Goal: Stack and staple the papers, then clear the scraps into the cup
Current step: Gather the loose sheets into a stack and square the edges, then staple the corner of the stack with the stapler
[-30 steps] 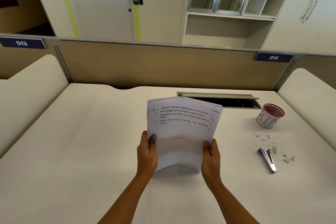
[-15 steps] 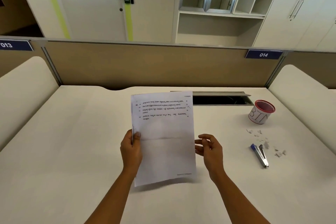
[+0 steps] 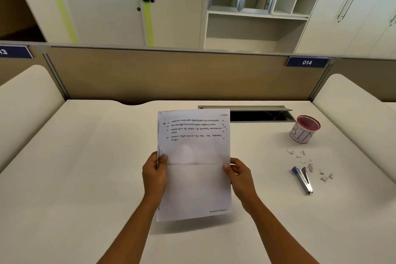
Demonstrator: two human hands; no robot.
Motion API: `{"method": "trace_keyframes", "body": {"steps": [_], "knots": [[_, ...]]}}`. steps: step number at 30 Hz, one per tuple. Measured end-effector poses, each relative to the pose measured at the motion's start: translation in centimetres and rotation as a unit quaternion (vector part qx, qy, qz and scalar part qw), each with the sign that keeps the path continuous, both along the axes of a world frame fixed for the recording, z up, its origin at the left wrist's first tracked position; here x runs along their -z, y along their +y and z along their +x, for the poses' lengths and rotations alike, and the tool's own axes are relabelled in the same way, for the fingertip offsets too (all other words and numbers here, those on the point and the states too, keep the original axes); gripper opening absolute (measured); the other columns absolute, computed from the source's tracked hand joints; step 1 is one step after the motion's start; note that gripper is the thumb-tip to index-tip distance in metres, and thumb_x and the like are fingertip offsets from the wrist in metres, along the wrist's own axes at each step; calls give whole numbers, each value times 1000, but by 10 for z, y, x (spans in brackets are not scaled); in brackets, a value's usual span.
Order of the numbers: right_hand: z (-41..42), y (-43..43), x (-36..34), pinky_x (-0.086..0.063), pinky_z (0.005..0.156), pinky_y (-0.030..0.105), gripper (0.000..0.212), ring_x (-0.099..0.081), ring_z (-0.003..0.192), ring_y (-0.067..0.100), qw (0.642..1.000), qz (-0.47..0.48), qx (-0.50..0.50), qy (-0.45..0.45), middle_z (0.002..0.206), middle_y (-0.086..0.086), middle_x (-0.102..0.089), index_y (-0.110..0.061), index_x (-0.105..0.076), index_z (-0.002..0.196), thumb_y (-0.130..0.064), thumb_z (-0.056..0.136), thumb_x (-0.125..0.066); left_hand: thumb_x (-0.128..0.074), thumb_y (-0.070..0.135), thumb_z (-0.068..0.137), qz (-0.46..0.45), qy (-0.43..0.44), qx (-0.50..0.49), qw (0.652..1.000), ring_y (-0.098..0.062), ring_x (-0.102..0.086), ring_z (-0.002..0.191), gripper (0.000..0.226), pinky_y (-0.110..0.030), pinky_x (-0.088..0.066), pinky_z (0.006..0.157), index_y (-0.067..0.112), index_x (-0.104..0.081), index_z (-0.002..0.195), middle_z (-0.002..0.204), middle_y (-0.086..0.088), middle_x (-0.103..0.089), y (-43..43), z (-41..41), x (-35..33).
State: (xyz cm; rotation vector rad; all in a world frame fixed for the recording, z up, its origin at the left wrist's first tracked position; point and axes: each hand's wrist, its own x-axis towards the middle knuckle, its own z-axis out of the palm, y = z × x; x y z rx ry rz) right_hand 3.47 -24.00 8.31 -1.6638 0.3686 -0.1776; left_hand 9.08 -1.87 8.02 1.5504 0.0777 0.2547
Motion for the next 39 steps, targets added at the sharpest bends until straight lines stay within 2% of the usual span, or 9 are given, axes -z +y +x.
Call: {"method": "trace_keyframes", "body": {"steps": [6, 9, 12, 20, 23, 28, 30, 35, 39], "knots": [[1, -3, 5, -53, 71, 27, 14, -69, 91, 20, 1000, -9, 4, 5, 99, 2, -72, -20, -63, 105, -23, 95, -54, -52, 19, 96, 6, 0, 9, 1000, -2, -49, 62, 17, -9, -42, 58, 28, -62, 85, 75, 2, -61, -2, 0, -1], [-1, -5, 4, -52, 65, 18, 14, -68, 85, 12, 1000, -13, 14, 11, 96, 0, -72, -19, -63, 104, -17, 95, -53, -52, 19, 96, 14, -2, 16, 1000, 1, -45, 54, 14, -8, -38, 53, 22, -62, 86, 67, 4, -55, -4, 0, 0], [-2, -8, 6, -50, 65, 20, 14, -67, 85, 13, 999, -18, 29, 15, 96, 1, -72, -21, -64, 101, -17, 95, -53, -52, 18, 95, 13, 1, 22, 1000, 1, -41, 50, 13, -7, -34, 50, 13, -62, 88, 63, 5, -50, -9, -1, -1], [-1, -15, 12, -52, 70, 27, 13, -67, 90, 19, 998, -33, 43, 19, 96, 0, -72, -25, -63, 98, -18, 94, -53, -52, 19, 95, 10, 24, 31, 999, -9, -50, 64, 12, -8, -42, 54, 15, -63, 98, 79, 0, -64, -15, -1, -4], [0, -16, 11, -51, 70, 24, 12, -67, 92, 16, 998, -35, 40, 21, 99, 0, -71, -24, -62, 102, -22, 95, -53, -53, 19, 95, 5, 30, 30, 999, -11, -52, 68, 12, -17, -44, 61, 24, -63, 92, 82, 0, -65, -16, -2, -5], [3, -24, 7, -56, 82, 32, 20, -65, 101, 15, 1000, -23, 9, 15, 108, -4, -67, -26, -60, 112, -28, 93, -56, -52, 21, 95, -1, 33, 29, 999, -11, -53, 70, 12, -22, -44, 64, 16, -62, 99, 86, 1, -64, -17, -3, -7], [4, -31, 4, -55, 85, 33, 19, -64, 101, 15, 999, -45, 8, 12, 108, -6, -65, -27, -60, 112, -29, 93, -55, -52, 21, 96, -2, 36, 32, 999, -10, -54, 71, 14, -21, -44, 63, 13, -62, 101, 86, 3, -64, -18, -4, -7], [9, -67, 5, -44, 85, 21, 23, -57, 106, 13, 985, -159, 65, 7, 116, -4, -61, -19, -59, 114, -23, 92, -58, -53, 21, 95, 3, 36, 28, 999, -11, -52, 66, 15, -23, -43, 61, 11, -63, 99, 79, 2, -62, -18, -5, -3], [7, -117, 24, -39, 94, 37, 34, -47, 116, 32, 925, -315, 204, 63, 126, 13, -51, -15, -58, 117, -14, 83, -64, -54, 20, 95, 12, 36, 14, 999, -1, -38, 48, 15, -23, -32, 52, 11, -58, 84, 54, 11, -46, -15, -4, -6]]}}
